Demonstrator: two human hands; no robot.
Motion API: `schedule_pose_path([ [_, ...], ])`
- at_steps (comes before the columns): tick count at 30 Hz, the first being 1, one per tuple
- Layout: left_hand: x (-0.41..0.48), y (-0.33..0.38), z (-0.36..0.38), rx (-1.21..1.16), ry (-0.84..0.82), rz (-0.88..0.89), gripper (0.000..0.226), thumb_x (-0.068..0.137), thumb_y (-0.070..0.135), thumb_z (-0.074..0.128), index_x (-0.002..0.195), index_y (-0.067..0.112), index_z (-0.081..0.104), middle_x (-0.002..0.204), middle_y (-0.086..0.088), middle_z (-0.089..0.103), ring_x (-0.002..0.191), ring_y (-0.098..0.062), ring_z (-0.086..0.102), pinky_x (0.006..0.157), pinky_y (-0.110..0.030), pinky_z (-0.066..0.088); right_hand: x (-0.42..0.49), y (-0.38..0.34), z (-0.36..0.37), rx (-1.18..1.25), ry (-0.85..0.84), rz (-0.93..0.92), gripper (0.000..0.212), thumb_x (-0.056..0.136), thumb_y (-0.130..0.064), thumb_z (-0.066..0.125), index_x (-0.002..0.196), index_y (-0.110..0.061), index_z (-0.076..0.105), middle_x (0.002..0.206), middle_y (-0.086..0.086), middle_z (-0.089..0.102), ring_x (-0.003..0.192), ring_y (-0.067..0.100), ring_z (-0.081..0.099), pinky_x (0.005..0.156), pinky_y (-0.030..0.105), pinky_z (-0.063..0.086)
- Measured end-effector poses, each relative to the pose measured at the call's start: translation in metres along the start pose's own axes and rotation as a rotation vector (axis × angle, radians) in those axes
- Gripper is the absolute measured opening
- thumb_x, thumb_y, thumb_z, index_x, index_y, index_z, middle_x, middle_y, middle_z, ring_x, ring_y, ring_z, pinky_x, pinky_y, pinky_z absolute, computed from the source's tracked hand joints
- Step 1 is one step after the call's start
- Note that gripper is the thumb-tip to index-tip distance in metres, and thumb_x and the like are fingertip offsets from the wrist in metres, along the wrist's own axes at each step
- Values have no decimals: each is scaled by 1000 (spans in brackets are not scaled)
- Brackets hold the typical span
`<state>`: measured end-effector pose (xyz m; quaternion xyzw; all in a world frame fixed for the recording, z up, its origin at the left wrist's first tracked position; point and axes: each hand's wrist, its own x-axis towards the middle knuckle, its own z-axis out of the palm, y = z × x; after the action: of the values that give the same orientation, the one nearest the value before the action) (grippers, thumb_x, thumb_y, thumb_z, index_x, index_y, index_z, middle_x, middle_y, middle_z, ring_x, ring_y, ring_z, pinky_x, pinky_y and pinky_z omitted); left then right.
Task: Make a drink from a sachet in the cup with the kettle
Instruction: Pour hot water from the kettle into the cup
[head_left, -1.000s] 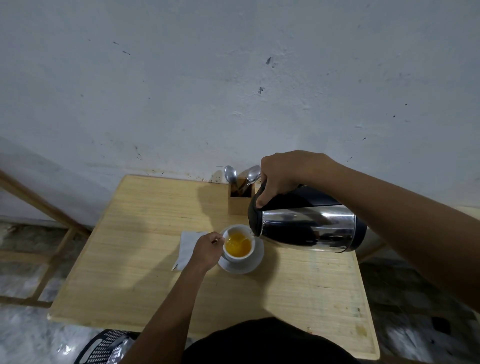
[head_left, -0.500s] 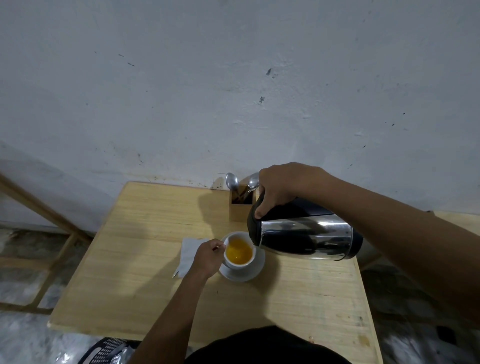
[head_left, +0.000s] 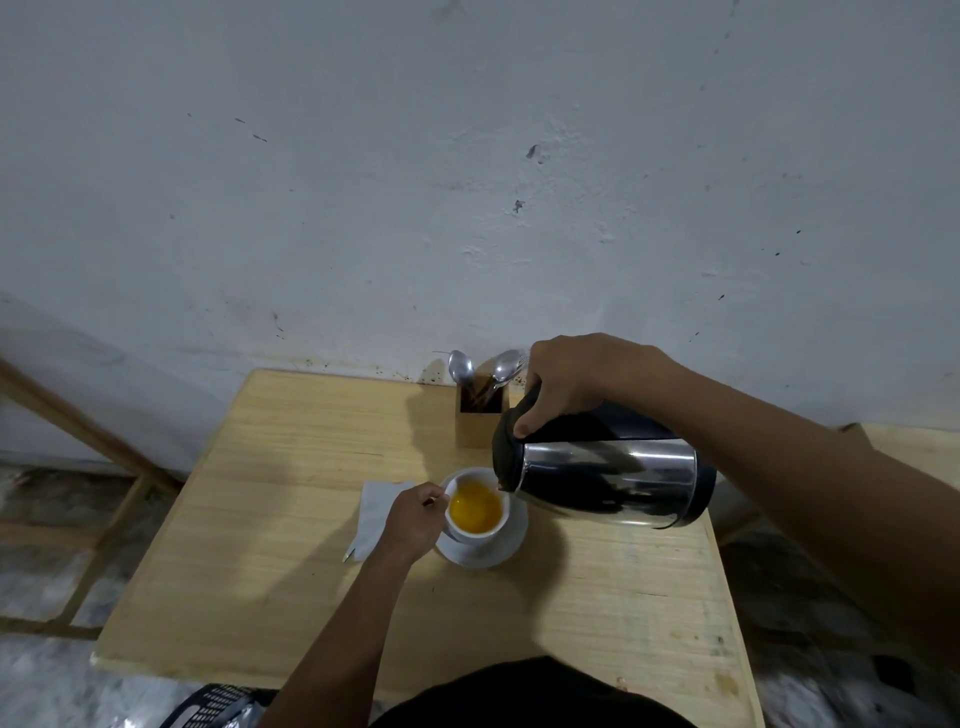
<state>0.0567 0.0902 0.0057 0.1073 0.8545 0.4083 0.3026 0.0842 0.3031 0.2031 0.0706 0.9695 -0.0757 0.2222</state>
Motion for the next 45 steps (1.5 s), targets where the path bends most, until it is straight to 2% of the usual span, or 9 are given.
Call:
schedule_pose_path([
  [10, 2, -3, 3, -1, 14, -15, 17, 96, 18, 47, 94, 10, 62, 63, -1, 53, 50, -10, 40, 46, -25, 31, -28, 58, 24, 240, 207, 95, 60, 72, -81, 52, 84, -29, 78, 83, -10, 72, 79, 11, 64, 73, 35, 54],
  [16, 4, -5, 9, -53, 59, -52, 19, 94, 16, 47, 81, 13, 62, 63, -3, 55, 56, -14, 45, 54, -28, 35, -54, 106, 52, 602, 510, 173, 60, 85, -63, 55, 45, -19, 58, 40, -6, 45, 43, 14, 41, 54, 31, 35],
  [20, 6, -6, 17, -48, 119, -96, 22, 91, 15, 45, 76, 11, 61, 64, -4, 57, 58, -16, 47, 55, -27, 35, -75, 137, 75, 856, 777, 222, 65, 92, -42, 57, 49, 6, 50, 44, 15, 43, 40, 20, 39, 49, 29, 34],
  [25, 5, -5, 33, -24, 245, -126, 22, 88, 15, 42, 76, 6, 59, 70, -8, 60, 61, -19, 50, 55, -28, 37, -88, 166, 106, 1120, 989, 338, 57, 96, -25, 54, 59, 18, 51, 48, 17, 45, 39, 23, 40, 40, 24, 34],
  [28, 4, -5, 40, -5, 317, -112, 23, 90, 15, 42, 75, 7, 57, 76, -11, 62, 66, -22, 53, 55, -29, 37, -89, 176, 122, 1157, 1053, 405, 52, 95, -29, 53, 55, 4, 57, 37, 2, 48, 35, 15, 43, 39, 20, 37],
  [34, 4, -1, 47, 11, 380, -108, 23, 92, 10, 40, 79, 3, 58, 82, -15, 62, 76, -29, 58, 65, -32, 38, -80, 184, 139, 1200, 1133, 433, 47, 93, -19, 55, 49, -3, 52, 36, -2, 42, 38, 15, 42, 40, 17, 36],
  [37, 5, 1, 48, 42, 412, -98, 24, 91, 7, 40, 73, 2, 55, 78, -15, 60, 75, -31, 57, 62, -30, 36, -76, 192, 145, 1207, 1111, 424, 45, 93, -17, 55, 54, 4, 54, 45, 10, 43, 47, 23, 44, 46, 23, 38],
  [40, 4, 5, 50, 92, 452, -100, 26, 92, 4, 40, 72, -2, 56, 73, -12, 54, 74, -29, 54, 65, -30, 35, -70, 200, 150, 1198, 1081, 401, 44, 94, -16, 55, 52, -5, 54, 40, -5, 44, 42, 13, 44, 44, 21, 39],
  [45, 3, 11, 52, 102, 474, -143, 22, 93, 7, 41, 76, 2, 54, 74, -11, 55, 77, -31, 56, 69, -34, 37, -59, 214, 153, 1212, 1073, 360, 43, 95, -14, 54, 53, -6, 55, 41, -4, 45, 40, 10, 43, 44, 21, 40],
])
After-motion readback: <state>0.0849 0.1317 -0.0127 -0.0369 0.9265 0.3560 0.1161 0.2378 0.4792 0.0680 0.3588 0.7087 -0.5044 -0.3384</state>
